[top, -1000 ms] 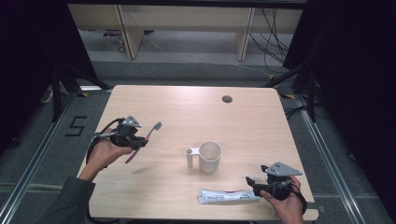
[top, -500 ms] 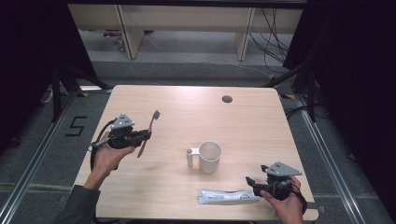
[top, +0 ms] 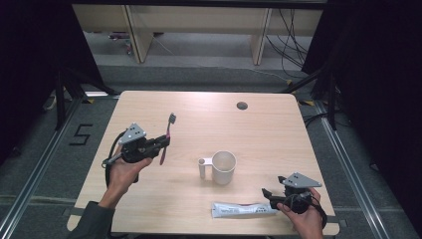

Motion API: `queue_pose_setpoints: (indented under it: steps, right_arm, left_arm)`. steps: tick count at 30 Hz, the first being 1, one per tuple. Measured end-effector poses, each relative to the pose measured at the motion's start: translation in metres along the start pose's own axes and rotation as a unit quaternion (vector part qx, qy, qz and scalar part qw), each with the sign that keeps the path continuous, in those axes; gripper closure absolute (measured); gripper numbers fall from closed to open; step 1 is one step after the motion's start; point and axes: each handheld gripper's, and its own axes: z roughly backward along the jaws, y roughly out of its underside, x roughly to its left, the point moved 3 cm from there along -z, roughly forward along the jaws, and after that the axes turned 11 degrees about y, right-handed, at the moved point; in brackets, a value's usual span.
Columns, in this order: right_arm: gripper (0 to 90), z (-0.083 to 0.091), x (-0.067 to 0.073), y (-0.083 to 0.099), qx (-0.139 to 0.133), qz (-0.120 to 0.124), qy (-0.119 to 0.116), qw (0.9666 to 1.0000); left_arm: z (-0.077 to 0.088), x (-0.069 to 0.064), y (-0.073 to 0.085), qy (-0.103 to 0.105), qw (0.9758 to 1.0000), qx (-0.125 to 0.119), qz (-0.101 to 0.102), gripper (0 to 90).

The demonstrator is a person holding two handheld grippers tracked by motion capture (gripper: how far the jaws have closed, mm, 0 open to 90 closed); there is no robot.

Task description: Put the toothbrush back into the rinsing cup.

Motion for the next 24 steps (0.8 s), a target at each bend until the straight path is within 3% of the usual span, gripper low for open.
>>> queue_pose_setpoints:
  steps: [2,4,6,10,20,22,24]
  right_arm:
    - [25.5,0.001,0.002,0.0,0.002,-0.011,-0.003,0.9999]
    - [25.5,0.002,0.003,0.001,0.011,-0.019,-0.007,0.9997]
    - [25.5,0.0,-0.001,0.0,0.001,-0.003,-0.001,1.0]
    - [25.5,-0.001,0.0,0.0,0.001,-0.005,-0.007,1.0]
    - [25.5,0.0,0.001,0.001,0.006,-0.011,-0.011,0.9999]
    - [25.5,-0.001,0.0,0.0,-0.002,-0.001,-0.003,1.0]
    - [25.5,0.001,0.001,0.001,0.006,-0.012,-0.009,0.9999]
  left_arm:
    - [-0.001,-0.005,-0.003,0.01,0.9999,-0.01,-0.002,81.6]
    - [-0.003,-0.011,-0.006,0.034,0.9993,-0.018,0.0,81.5]
    - [-0.004,-0.016,-0.009,0.042,0.9988,-0.024,-0.001,81.5]
    - [-0.011,-0.025,-0.016,0.062,0.9969,-0.048,0.0,81.5]
    - [-0.029,-0.038,-0.023,0.089,0.9937,-0.067,-0.008,81.5]
    - [-0.032,-0.041,-0.024,0.094,0.9928,-0.074,-0.009,81.5]
    - [-0.037,-0.045,-0.025,0.106,0.9907,-0.084,-0.008,81.5]
